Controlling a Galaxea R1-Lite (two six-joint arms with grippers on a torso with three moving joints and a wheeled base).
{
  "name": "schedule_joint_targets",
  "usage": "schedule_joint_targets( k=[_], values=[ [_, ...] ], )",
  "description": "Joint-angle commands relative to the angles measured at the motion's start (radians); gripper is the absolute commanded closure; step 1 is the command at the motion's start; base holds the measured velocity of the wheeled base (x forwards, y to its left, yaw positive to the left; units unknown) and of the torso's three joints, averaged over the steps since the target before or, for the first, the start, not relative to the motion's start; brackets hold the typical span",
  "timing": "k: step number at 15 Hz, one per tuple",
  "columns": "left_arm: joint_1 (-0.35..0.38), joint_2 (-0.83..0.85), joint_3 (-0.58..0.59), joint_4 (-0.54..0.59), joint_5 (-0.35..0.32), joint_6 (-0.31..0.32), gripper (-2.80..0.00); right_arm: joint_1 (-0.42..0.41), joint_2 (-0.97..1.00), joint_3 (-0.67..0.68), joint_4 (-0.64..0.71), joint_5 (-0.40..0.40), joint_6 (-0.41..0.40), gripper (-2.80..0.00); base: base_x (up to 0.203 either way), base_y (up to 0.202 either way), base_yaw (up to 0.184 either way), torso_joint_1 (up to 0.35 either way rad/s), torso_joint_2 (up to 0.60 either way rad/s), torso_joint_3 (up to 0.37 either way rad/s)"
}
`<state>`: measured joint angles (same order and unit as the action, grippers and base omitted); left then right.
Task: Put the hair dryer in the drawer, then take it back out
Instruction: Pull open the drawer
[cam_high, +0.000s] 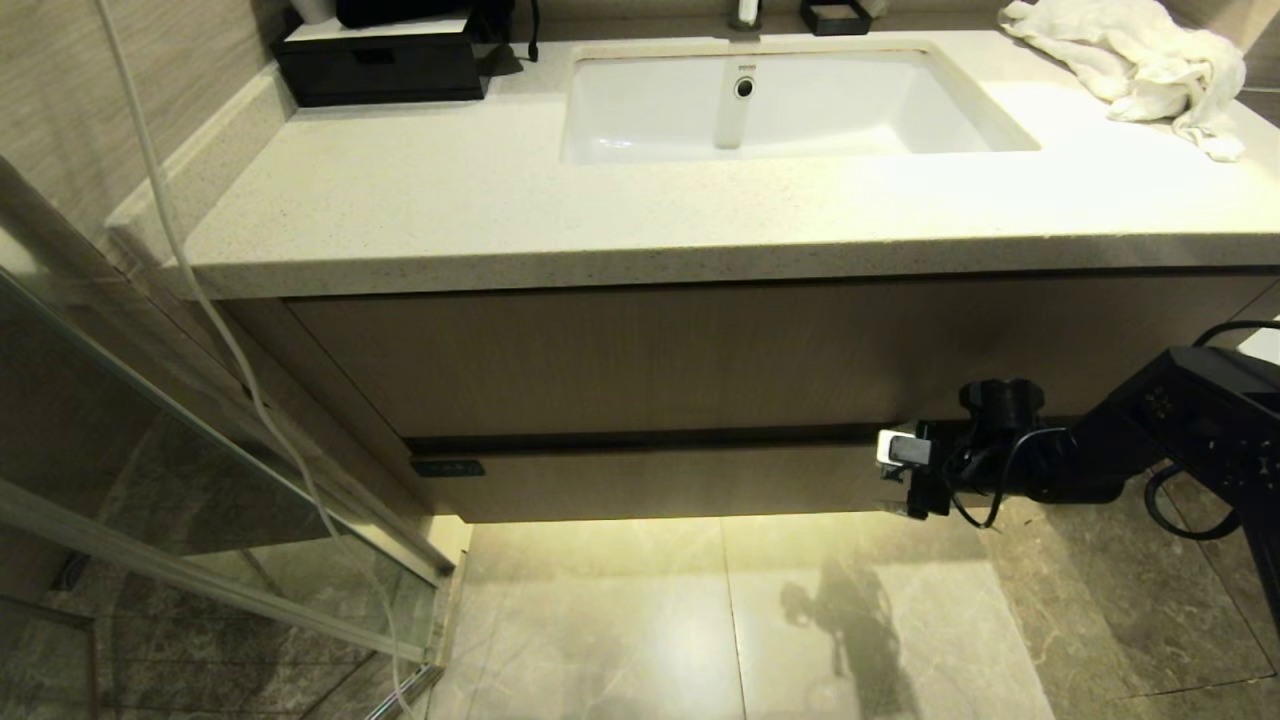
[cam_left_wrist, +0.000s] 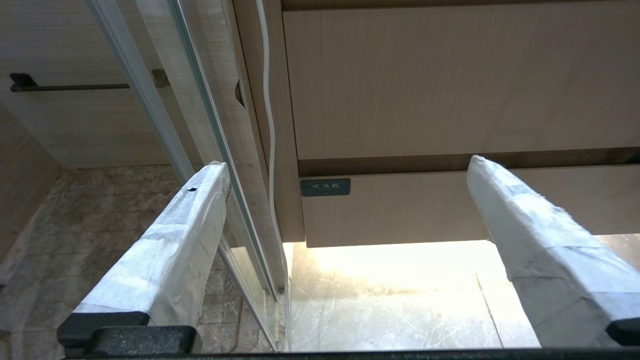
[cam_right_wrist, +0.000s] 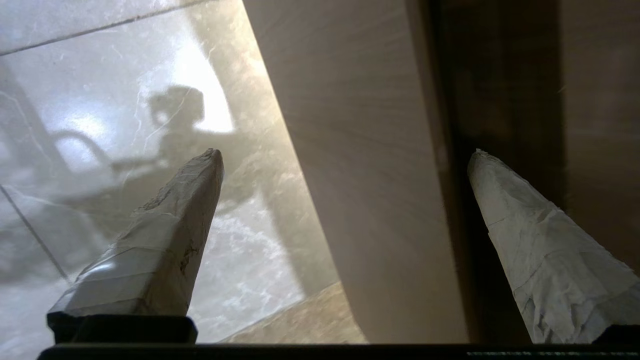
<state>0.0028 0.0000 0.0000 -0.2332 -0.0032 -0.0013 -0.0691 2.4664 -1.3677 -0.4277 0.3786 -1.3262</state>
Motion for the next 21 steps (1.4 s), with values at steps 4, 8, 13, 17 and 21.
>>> schedule_joint_targets(
  k=[4, 8, 13, 17, 21],
  values=[
    [0.0, 0.0, 0.04, -0.002, 0.0, 0.0, -2.8, 0.003, 0.008, 0.002, 0.001, -0.013, 0.018, -2.8, 0.0, 0.0, 0.0, 0.0, 0.0, 0.0],
    [0.0, 0.0, 0.04, -0.002, 0.0, 0.0, -2.8, 0.002, 0.008, 0.002, 0.001, -0.013, 0.038, -2.8, 0.0, 0.0, 0.0, 0.0, 0.0, 0.0],
    [0.0, 0.0, 0.04, -0.002, 0.0, 0.0, -2.8, 0.003, -0.003, 0.004, 0.033, -0.018, 0.051, -2.8, 0.0, 0.0, 0.0, 0.0, 0.0, 0.0],
    [0.0, 0.0, 0.04, -0.002, 0.0, 0.0, -2.8, 0.011, -0.006, 0.004, 0.053, -0.077, 0.08, -2.8, 0.0, 0.0, 0.0, 0.0, 0.0, 0.0],
    [0.0, 0.0, 0.04, -0.002, 0.0, 0.0, -2.8, 0.012, -0.017, 0.013, 0.072, -0.089, 0.084, -2.8, 0.0, 0.0, 0.0, 0.0, 0.0, 0.0]
  ],
)
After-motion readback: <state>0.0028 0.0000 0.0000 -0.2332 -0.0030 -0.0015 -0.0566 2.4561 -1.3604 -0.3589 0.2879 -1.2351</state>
